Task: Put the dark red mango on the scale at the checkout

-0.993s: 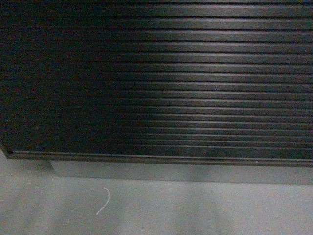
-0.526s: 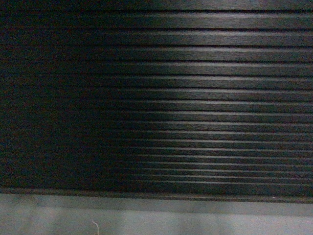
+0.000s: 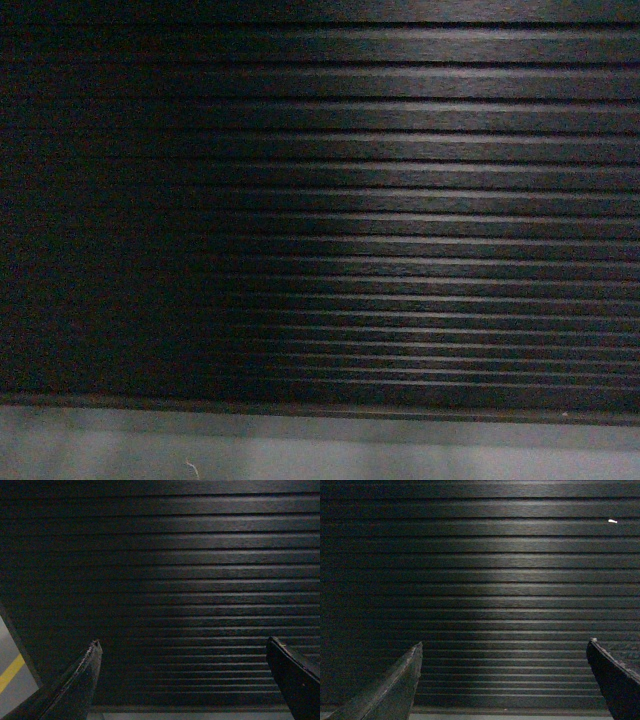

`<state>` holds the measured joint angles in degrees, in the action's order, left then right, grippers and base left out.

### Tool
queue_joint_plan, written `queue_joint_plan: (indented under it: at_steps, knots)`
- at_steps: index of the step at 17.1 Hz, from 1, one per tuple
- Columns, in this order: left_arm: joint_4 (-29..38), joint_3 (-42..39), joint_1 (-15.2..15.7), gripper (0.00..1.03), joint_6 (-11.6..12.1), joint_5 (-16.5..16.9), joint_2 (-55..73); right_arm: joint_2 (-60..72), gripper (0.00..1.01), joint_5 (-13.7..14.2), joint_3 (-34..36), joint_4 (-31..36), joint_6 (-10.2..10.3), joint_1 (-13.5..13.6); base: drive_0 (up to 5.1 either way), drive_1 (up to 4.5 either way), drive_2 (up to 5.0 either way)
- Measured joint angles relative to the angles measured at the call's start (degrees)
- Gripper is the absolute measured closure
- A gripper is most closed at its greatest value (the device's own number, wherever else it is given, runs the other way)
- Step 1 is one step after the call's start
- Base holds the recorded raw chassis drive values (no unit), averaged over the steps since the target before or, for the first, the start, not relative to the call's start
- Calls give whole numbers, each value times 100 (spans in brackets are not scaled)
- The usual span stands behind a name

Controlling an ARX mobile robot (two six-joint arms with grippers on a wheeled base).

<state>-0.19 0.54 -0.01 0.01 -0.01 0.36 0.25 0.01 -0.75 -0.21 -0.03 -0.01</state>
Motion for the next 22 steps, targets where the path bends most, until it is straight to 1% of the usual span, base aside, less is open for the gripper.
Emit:
queue_joint_plan:
  at_steps: [22]
  knots:
    - [0, 0, 0, 5, 2, 2, 0, 0, 3, 0, 0, -11, 2, 0, 0, 0, 0]
